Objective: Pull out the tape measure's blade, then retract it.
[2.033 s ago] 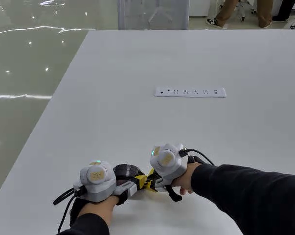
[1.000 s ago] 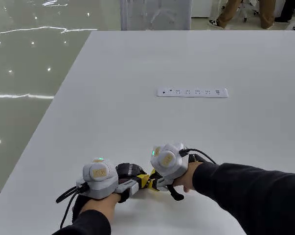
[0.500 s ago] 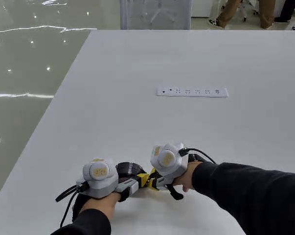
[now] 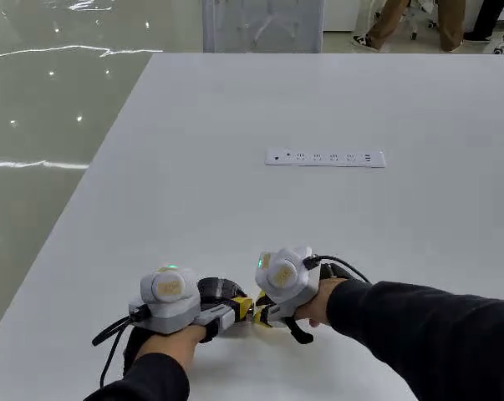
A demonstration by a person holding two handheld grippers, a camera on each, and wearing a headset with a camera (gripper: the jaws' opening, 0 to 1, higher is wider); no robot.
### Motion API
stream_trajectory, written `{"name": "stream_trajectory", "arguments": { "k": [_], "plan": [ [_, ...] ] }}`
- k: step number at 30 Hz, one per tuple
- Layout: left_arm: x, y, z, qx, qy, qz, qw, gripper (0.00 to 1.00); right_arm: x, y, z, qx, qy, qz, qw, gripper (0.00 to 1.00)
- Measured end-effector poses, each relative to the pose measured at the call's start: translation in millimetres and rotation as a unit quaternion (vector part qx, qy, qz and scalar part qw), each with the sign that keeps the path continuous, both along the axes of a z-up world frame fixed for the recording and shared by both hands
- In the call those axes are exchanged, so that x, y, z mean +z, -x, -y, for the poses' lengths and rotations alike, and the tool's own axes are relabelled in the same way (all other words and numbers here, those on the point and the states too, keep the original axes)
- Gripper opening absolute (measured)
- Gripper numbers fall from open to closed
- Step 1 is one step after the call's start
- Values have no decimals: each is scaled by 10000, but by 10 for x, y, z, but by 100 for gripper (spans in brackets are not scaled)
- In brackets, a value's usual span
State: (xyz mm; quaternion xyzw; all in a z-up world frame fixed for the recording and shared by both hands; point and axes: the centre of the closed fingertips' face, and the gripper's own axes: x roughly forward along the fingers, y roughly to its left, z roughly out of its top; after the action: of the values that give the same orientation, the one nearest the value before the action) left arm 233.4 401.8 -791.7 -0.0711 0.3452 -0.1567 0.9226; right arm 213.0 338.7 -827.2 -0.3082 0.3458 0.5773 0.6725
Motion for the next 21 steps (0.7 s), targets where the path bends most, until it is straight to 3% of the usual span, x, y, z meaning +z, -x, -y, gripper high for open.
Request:
{"name": "stream_trajectory", "arguments": {
  "k": [2,4,5,6,7,11,13,14,15,17,19,21],
  "plan": [
    [36,-13,-42,-13,28,36,10000,67,7,2,55,-100,14,-8,9999,21],
    [74,-8,-18,-99,335,-4,9994,76,30,24,116,-234,-49,-66,9997,24],
    [90,-26,-43,-116,367,60,9992,84,65,37,153,-282,-120,-46,9995,26],
    [102,-40,-39,-169,426,112,9989,99,91,32,181,-361,-169,-10,9992,27],
    [114,13,6,-451,510,70,9977,98,110,25,215,-435,-200,10,9989,29],
    [150,70,-30,-1025,220,248,9942,100,251,52,394,-626,-398,117,9972,38],
    [151,148,-56,-1343,88,220,9907,100,315,61,504,-687,-459,200,9964,40],
    [181,176,-44,-1489,137,263,9884,100,343,57,555,-713,-484,251,9960,42],
    [256,165,-63,-1624,113,549,9851,100,395,29,624,-872,-594,323,9939,43],
    [309,167,-165,-1659,-85,752,9832,100,460,37,734,-1007,-714,327,9918,45],
    [364,225,-197,-1683,280,734,9826,100,545,37,883,-1184,-830,399,9887,48],
    [395,269,-295,-1718,274,789,9816,100,612,60,1046,-1301,-887,481,9863,50]
  ]
}}
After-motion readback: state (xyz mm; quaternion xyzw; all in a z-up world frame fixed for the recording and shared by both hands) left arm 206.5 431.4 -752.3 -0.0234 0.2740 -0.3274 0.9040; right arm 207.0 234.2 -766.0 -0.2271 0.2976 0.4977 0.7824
